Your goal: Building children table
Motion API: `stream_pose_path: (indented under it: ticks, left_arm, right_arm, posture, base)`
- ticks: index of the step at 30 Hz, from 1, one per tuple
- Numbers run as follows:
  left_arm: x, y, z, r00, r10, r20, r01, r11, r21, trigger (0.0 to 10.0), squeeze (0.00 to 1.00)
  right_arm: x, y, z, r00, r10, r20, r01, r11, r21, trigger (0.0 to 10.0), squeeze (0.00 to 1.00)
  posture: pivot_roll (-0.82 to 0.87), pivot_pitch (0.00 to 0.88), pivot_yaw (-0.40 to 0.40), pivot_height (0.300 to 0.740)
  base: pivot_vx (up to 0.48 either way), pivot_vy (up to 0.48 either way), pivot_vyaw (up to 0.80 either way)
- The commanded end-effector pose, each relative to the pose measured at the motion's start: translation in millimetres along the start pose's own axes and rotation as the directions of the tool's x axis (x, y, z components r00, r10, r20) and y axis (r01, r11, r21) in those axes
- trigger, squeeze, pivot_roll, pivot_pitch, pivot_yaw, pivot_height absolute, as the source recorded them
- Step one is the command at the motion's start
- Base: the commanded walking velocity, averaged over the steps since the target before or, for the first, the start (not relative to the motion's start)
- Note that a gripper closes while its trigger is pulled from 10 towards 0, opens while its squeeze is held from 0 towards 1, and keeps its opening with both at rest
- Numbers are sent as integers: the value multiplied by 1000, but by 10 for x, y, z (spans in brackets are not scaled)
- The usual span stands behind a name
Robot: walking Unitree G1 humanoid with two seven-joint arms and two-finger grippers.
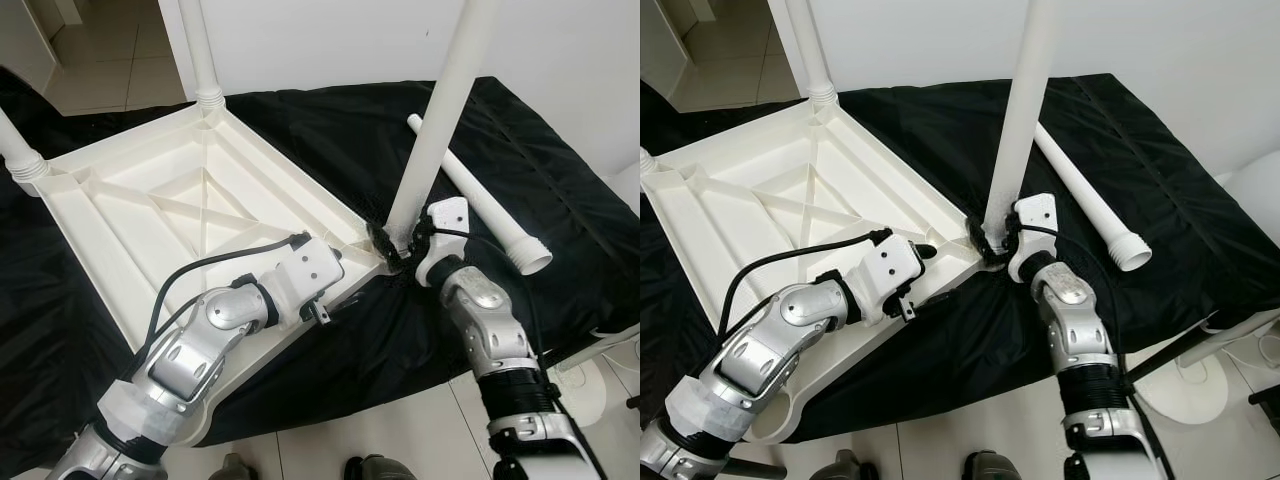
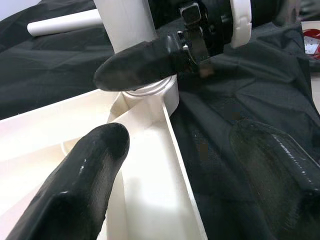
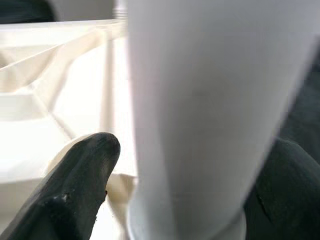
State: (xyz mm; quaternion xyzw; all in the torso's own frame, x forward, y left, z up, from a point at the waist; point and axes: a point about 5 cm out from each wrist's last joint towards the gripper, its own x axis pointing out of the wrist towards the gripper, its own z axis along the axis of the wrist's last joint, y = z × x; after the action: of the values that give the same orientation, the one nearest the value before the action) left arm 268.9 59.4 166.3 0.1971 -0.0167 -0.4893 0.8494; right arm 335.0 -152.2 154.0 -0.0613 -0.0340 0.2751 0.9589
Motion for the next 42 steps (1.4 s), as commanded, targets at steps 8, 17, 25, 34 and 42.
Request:
stream_pose_path:
  ticks: [8,17,25,34,42]
  left_arm:
    - [15,-13,15,999,-52,-3,52,999,14,10000,0]
    - [0,12,13,999,-39,-7,40,999,16,10000,0]
    - [-6,12,15,999,-37,-8,37,999,13,10000,0]
    - [-10,11,16,999,-39,-9,39,999,14,10000,0]
    - [-12,8,15,999,-39,-10,39,999,12,10000,0]
  right_arm:
    - [113,-51,-45,986,162,-45,-164,986,-43,10000,0]
    - [87,-163,-148,980,173,-99,-177,984,-34,0,0]
    - [39,-201,-242,982,158,-104,-159,987,-1,0,0]
    - [45,-155,-328,989,82,-124,-79,997,26,10000,0]
    - [69,-111,-367,989,-60,-135,64,998,26,10000,0]
  posture:
    - [-73,52,34,740]
    - [-67,57,31,740]
    - [-67,68,30,740]
    - [-68,72,31,740]
    - [-69,73,30,740]
  base:
    - [0,0,0]
    - [0,0,0]
    - [0,0,0]
    - [0,0,0]
    - [0,0,0]
